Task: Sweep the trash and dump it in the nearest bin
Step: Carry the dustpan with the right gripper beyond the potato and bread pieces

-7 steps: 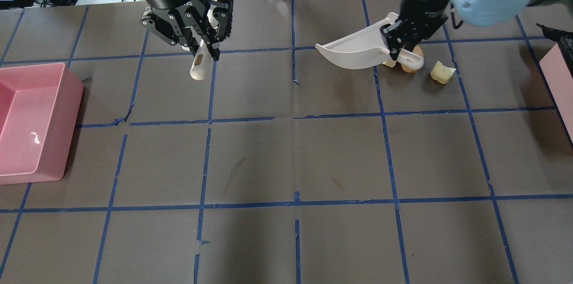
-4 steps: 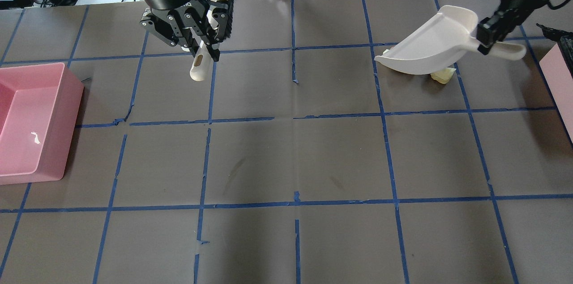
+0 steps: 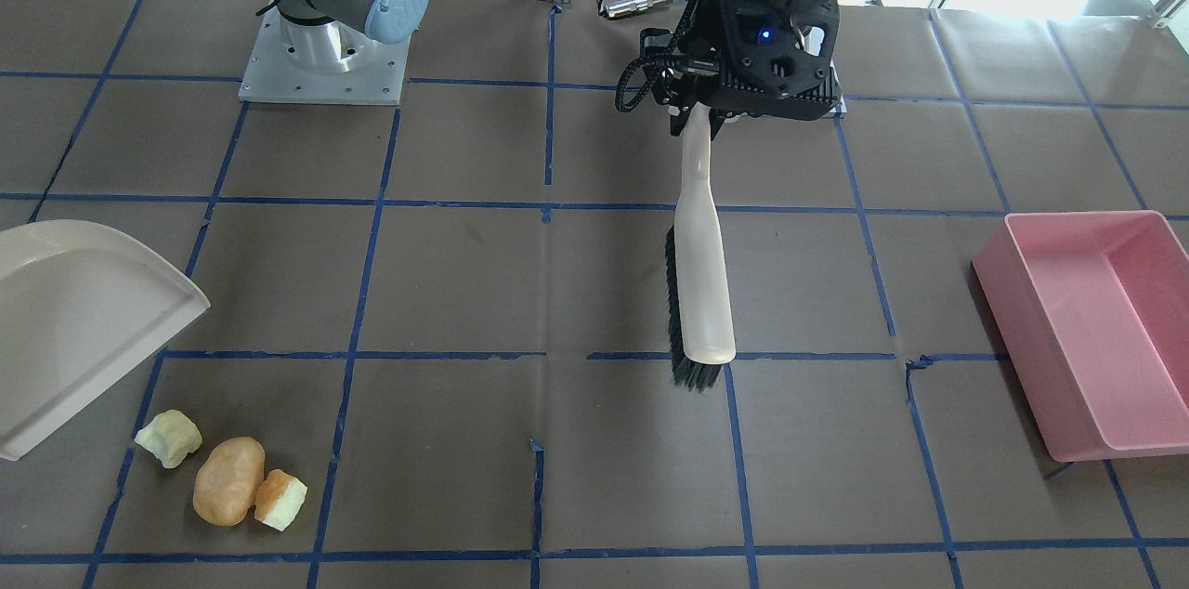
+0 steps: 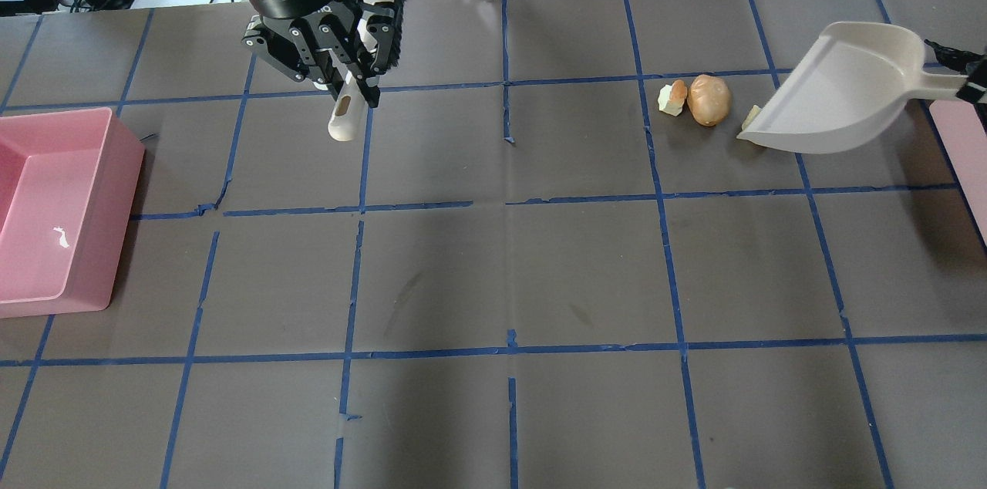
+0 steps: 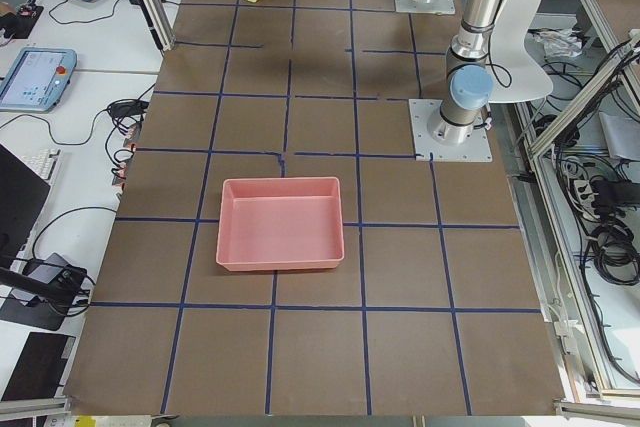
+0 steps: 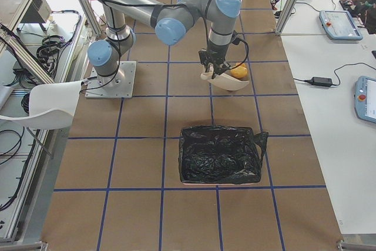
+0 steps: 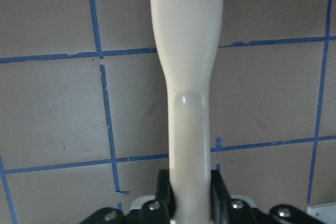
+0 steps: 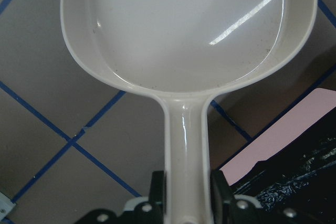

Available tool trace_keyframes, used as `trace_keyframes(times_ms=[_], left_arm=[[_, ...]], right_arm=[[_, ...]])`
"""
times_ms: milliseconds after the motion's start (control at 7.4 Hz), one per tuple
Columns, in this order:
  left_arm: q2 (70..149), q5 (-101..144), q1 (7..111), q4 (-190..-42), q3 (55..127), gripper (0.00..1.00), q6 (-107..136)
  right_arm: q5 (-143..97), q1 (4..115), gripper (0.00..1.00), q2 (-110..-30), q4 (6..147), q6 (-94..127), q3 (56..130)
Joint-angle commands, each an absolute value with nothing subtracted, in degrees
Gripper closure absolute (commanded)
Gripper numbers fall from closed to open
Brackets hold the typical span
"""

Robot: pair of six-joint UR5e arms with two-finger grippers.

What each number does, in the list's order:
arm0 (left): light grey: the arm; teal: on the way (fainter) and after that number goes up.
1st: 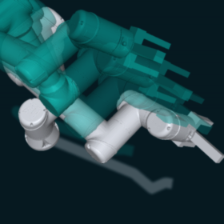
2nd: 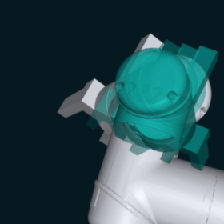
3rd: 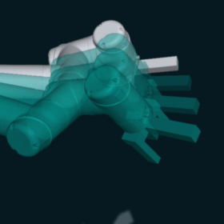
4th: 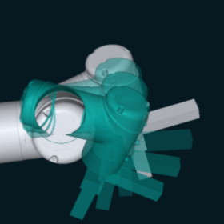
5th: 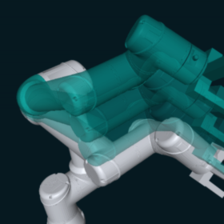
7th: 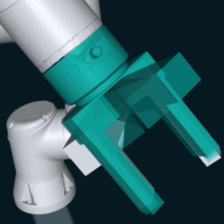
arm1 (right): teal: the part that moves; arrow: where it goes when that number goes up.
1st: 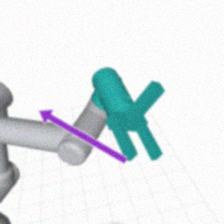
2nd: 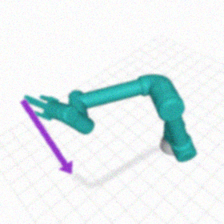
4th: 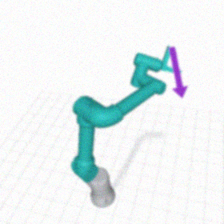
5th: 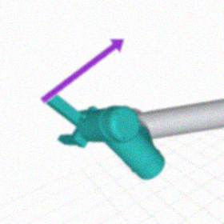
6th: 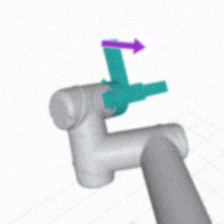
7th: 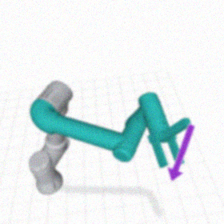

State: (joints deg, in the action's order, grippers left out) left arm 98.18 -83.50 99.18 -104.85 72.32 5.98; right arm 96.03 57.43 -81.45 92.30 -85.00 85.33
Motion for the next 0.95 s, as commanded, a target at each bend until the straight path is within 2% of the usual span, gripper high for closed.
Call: trace_keyframes(times_ms=[0,405,811], left_arm=[[98.17,-83.50,99.32,-104.85,72.33,1.00,5.98],[98.26,-83.50,99.40,-104.85,72.42,1.00,6.24],[98.26,-83.50,99.40,-104.85,72.42,1.00,6.33]], right_arm=[[95.98,55.12,0.96,-80.16,92.55,-96.55,85.43],[95.80,49.14,0.96,-76.74,94.73,-103.52,84.82],[92.37,48.96,0.96,-72.53,98.87,-104.15,84.64]])
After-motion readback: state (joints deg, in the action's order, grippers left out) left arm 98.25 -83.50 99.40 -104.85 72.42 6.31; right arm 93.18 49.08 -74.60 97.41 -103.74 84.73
